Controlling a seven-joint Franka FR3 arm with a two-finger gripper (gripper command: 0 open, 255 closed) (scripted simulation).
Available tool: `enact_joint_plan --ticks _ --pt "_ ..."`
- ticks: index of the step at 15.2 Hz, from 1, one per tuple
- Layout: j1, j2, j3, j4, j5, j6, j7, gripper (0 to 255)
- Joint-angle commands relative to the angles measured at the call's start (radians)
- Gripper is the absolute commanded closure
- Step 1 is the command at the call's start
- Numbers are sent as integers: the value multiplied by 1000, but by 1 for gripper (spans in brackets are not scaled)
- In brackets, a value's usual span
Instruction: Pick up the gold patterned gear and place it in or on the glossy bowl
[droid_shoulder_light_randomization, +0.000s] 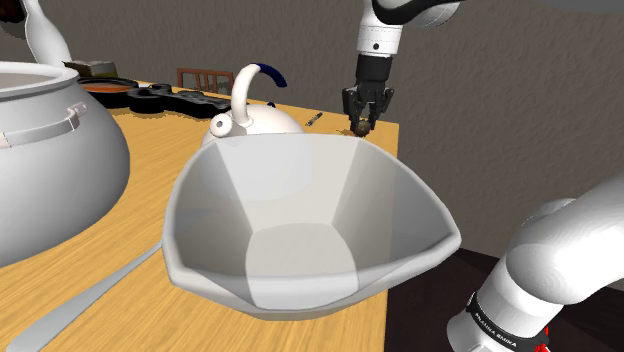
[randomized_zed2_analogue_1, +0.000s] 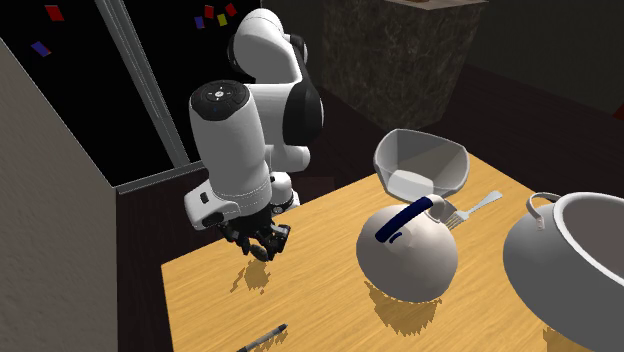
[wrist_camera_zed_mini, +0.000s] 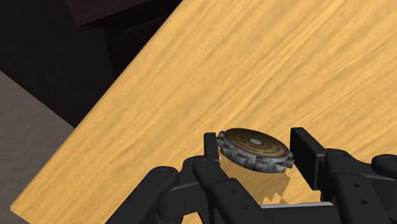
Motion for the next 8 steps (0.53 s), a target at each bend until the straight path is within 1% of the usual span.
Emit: enact_joint_plan --ticks 1,3,8 --pt "0 0 0 0 0 0 0 255" --pt "0 0 0 -1 0 0 0 255" --pt "-1 9 -1 75 -2 -66 1 255"
